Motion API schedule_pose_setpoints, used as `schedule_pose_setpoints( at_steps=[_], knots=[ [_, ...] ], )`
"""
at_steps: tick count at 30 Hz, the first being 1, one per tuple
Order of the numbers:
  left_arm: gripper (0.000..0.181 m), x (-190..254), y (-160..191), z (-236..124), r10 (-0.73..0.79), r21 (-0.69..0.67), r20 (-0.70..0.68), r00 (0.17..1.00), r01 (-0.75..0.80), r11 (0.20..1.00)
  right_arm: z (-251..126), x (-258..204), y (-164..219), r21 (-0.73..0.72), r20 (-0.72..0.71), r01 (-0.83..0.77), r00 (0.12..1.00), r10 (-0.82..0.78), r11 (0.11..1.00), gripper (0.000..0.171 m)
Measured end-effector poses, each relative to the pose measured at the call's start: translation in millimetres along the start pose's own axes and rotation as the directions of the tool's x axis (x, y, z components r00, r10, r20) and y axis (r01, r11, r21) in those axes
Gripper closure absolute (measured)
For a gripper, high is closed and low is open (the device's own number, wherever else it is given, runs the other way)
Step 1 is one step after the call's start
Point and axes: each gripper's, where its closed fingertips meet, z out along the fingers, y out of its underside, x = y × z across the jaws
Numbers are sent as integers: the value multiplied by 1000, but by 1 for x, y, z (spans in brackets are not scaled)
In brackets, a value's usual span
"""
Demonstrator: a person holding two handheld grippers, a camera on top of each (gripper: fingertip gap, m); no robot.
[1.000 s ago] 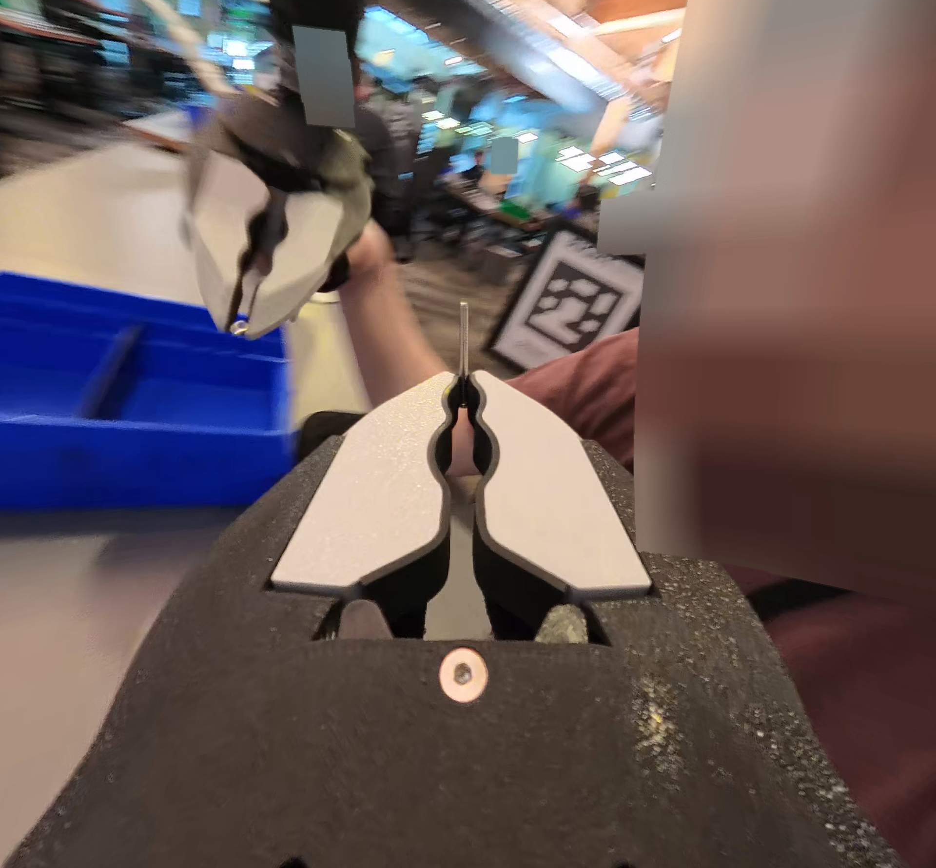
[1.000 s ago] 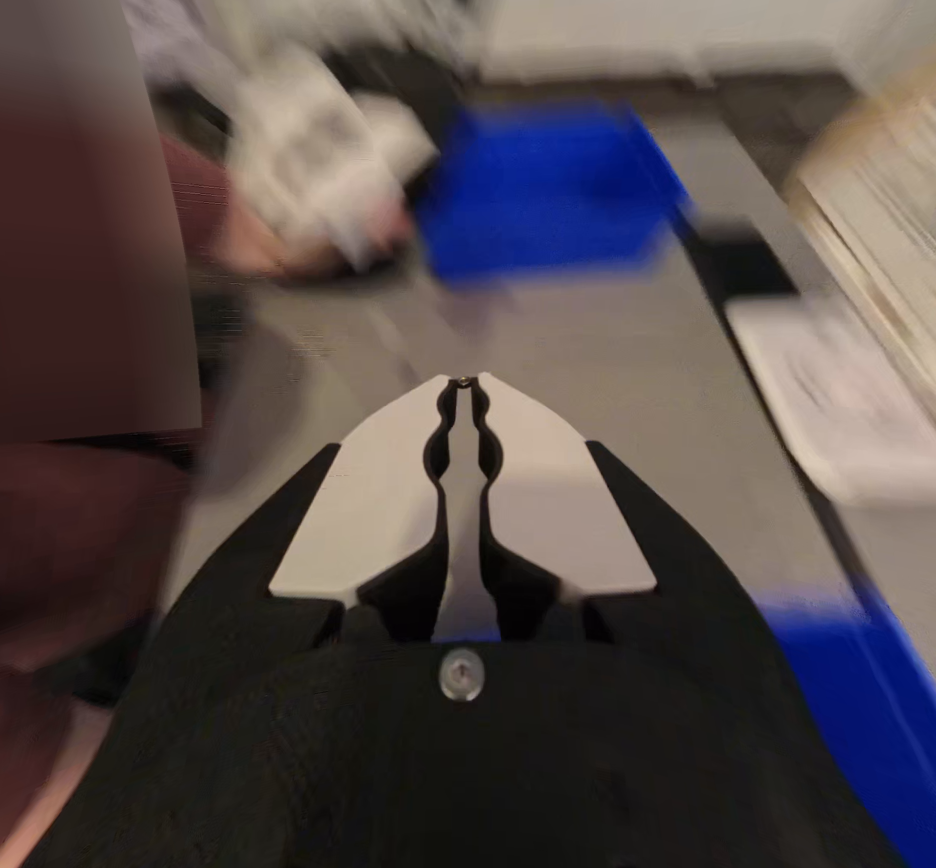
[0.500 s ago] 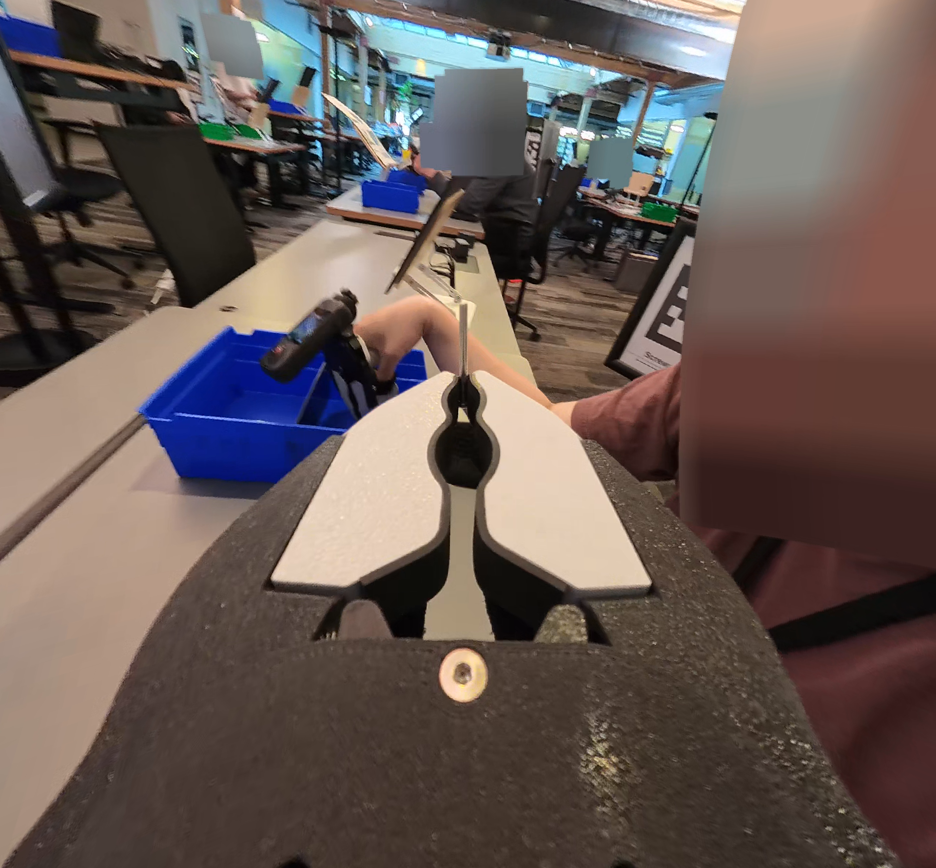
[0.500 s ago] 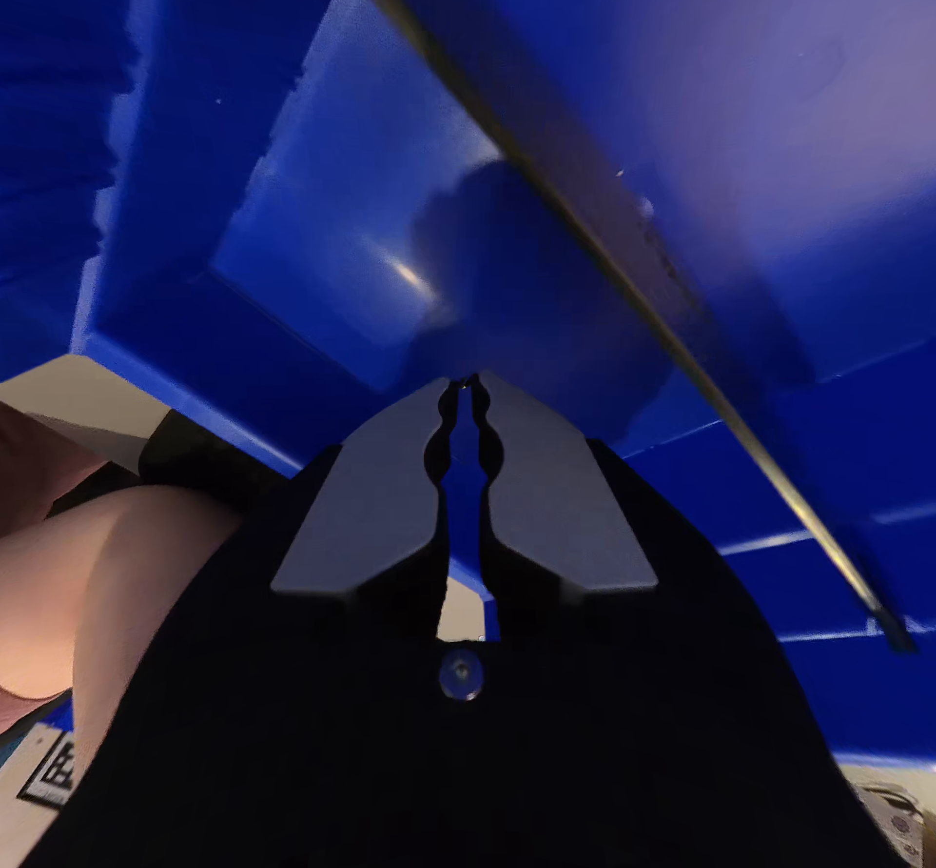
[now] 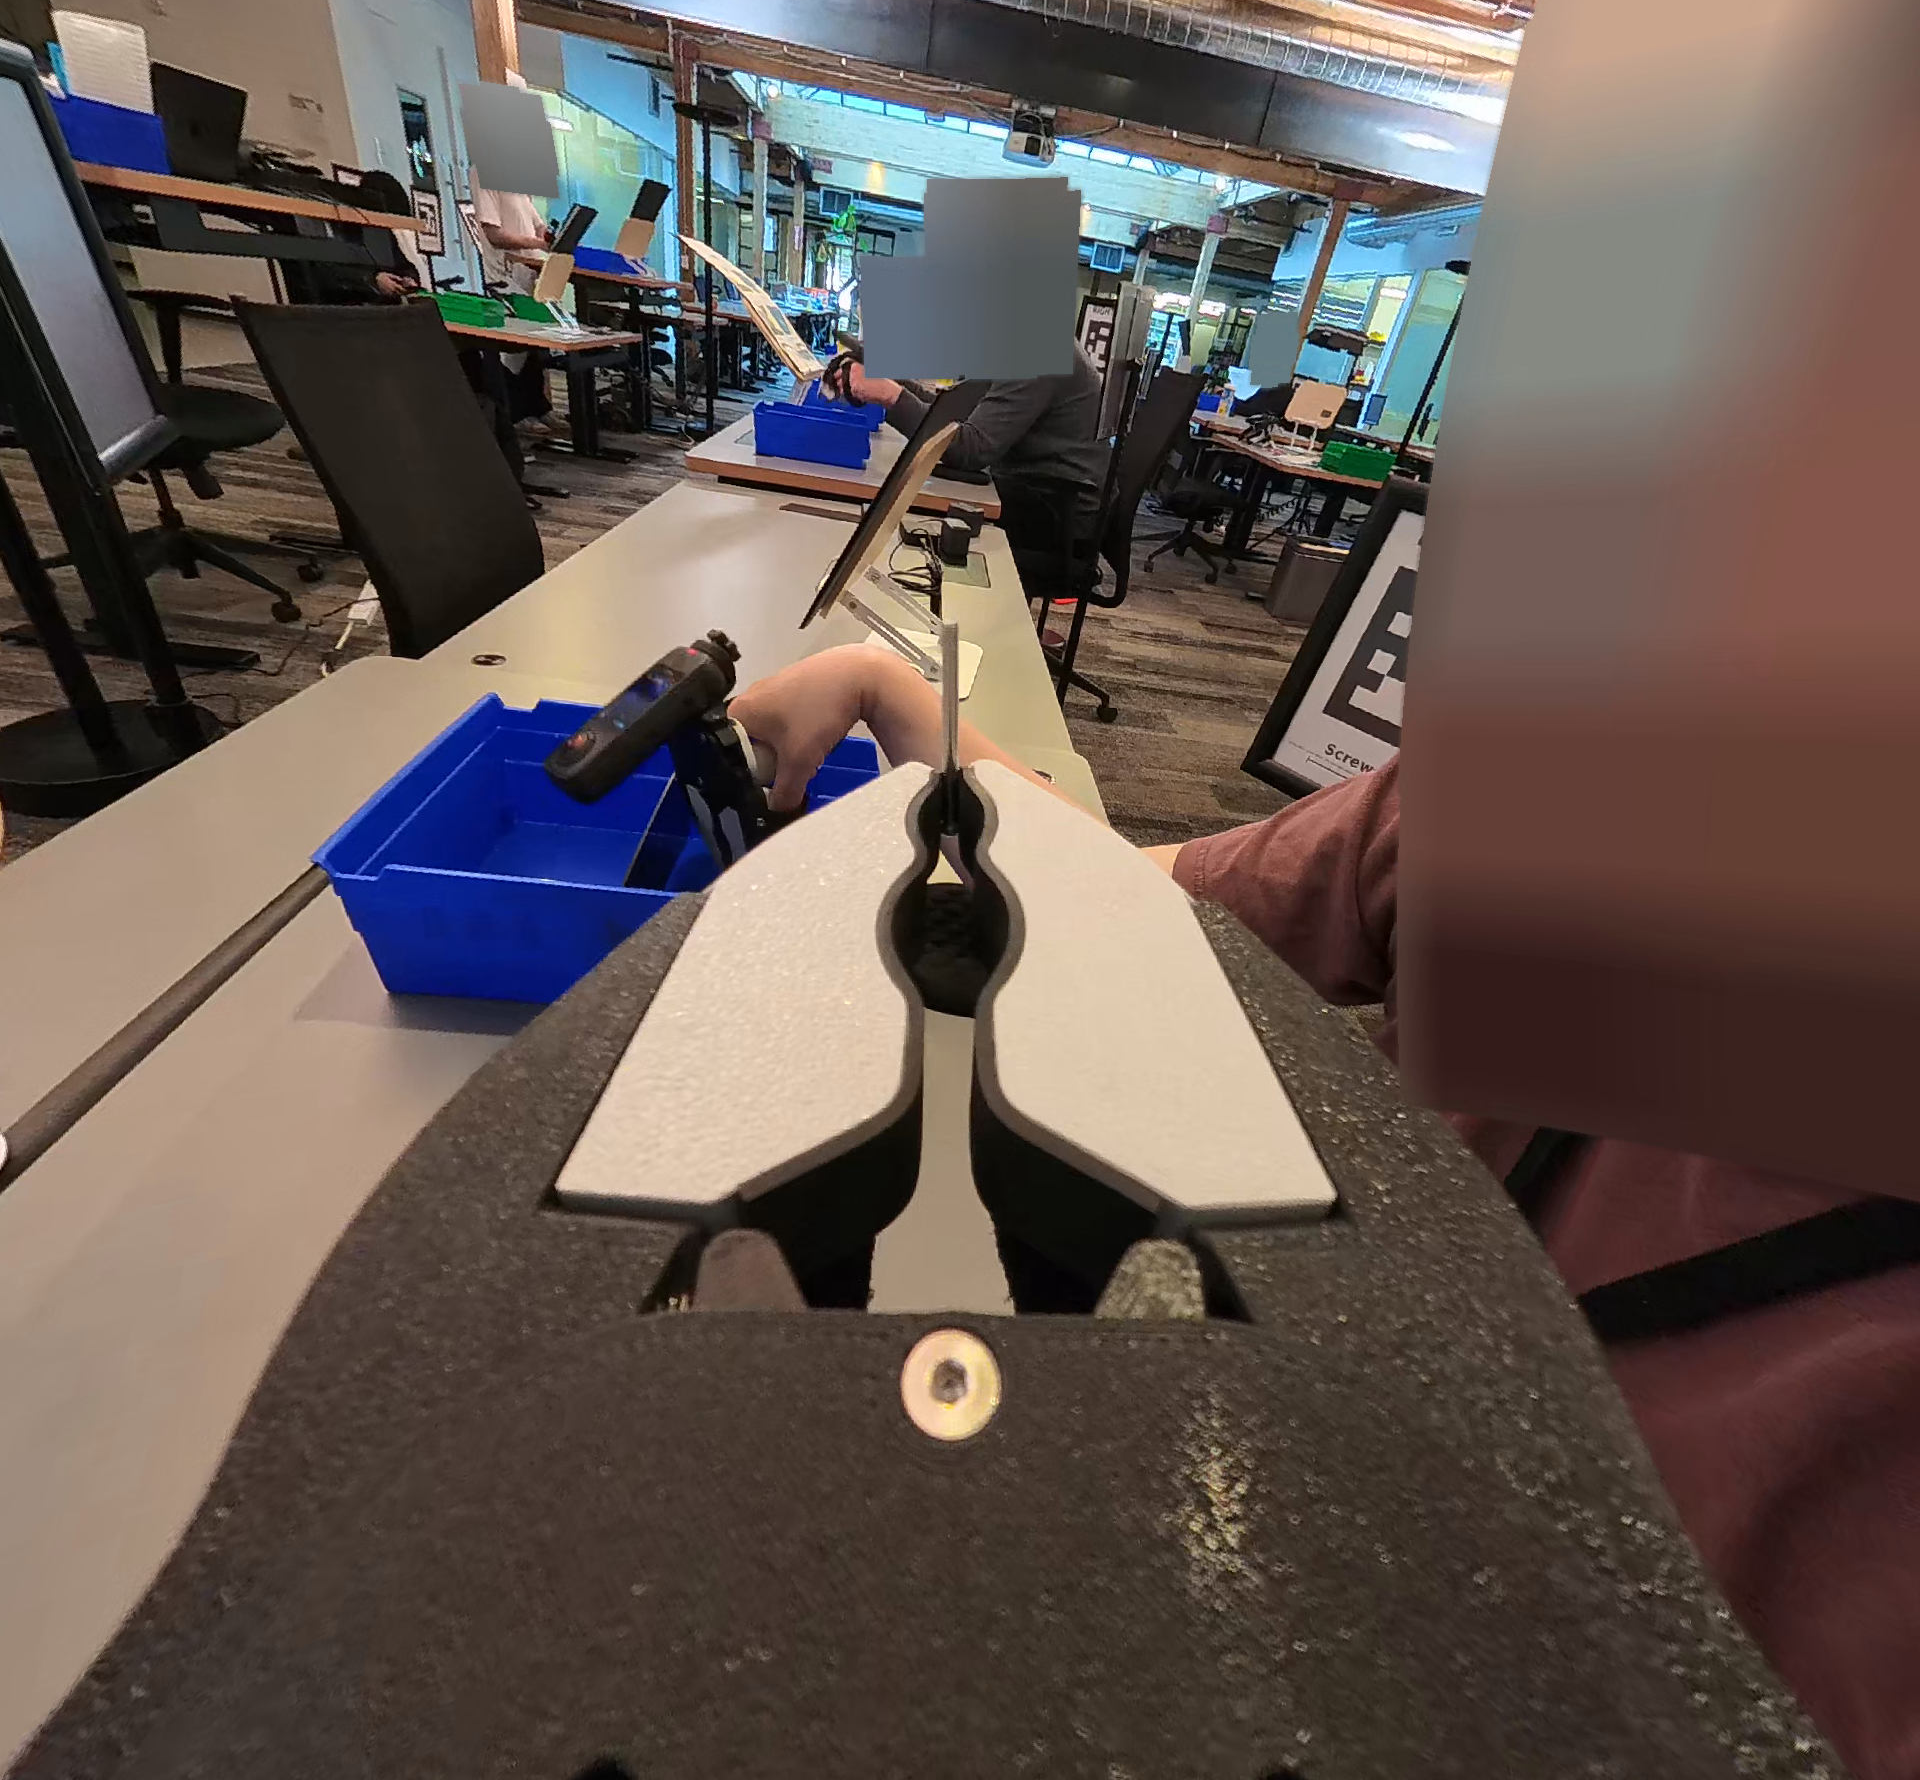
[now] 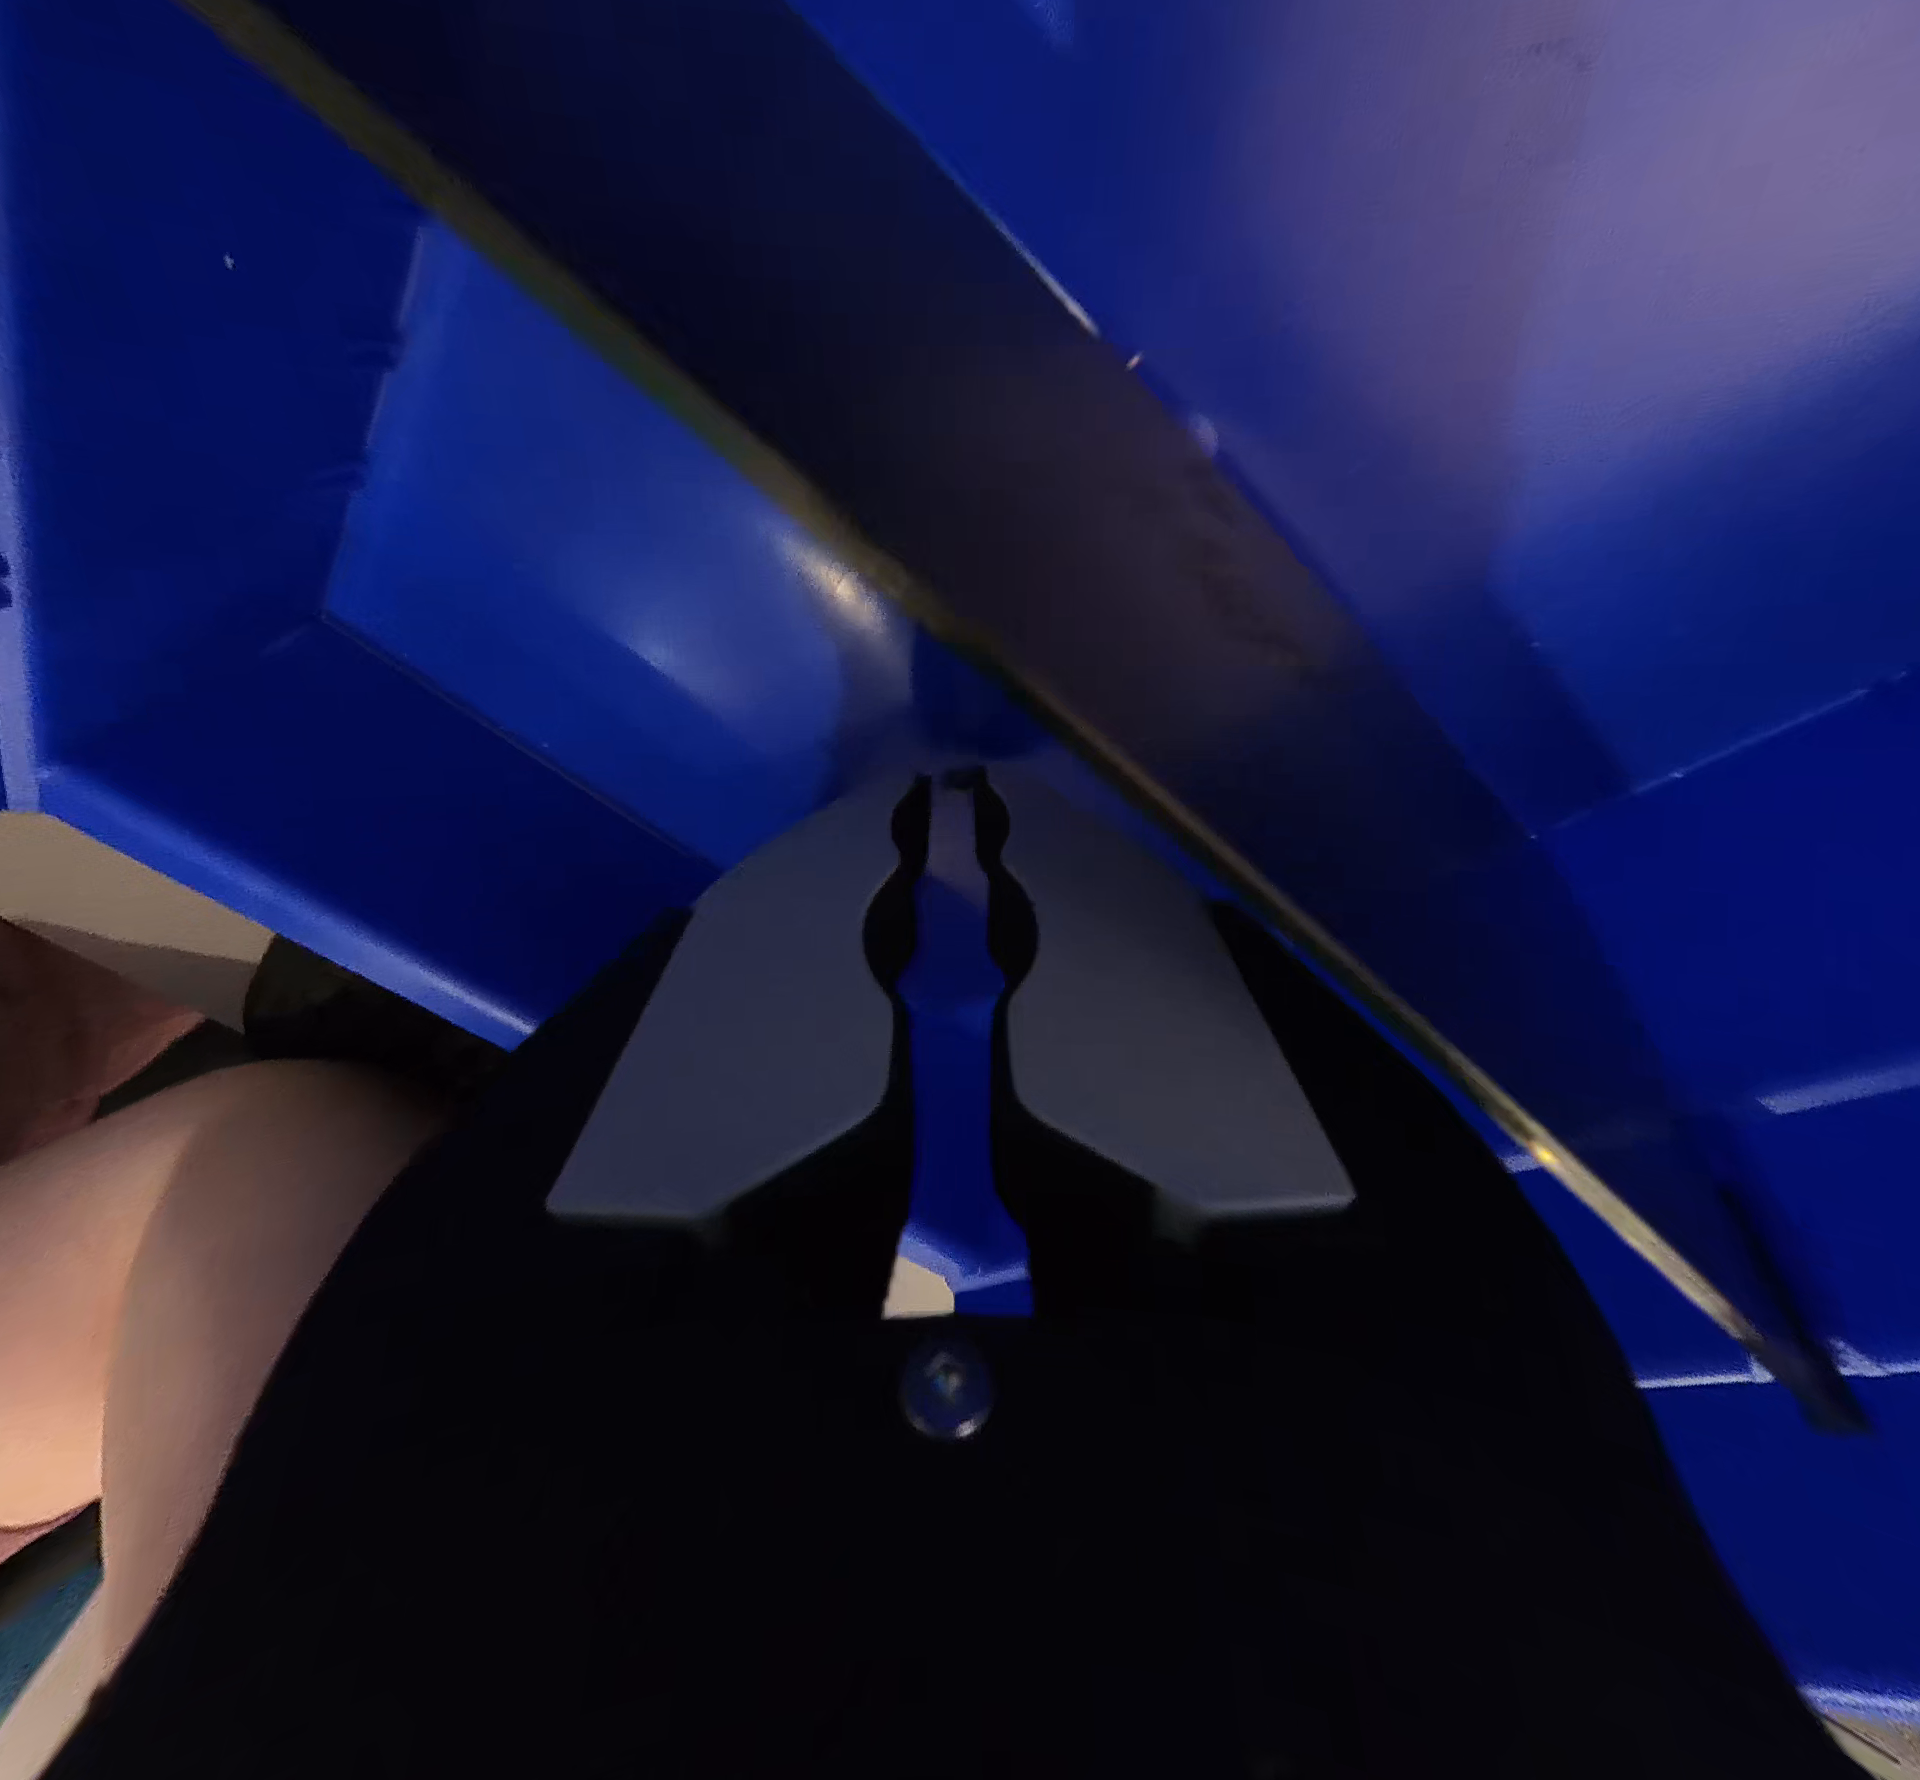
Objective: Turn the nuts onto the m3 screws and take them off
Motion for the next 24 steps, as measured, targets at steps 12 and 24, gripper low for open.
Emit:
schedule_pose_setpoints(
  at_steps=[12, 24],
  knots=[
    [179, -30, 15, 19, -12, 17, 103, 995, 10, 1000, -125, -60, -42, 522, -242, 275, 956, -169, 807, 147],
    [179, -52, 38, 44, -30, 47, 153, 988, 23, 999, -257, -286, -140, 1000, -12, 13, 675, -738, -5, 153]
  ],
)
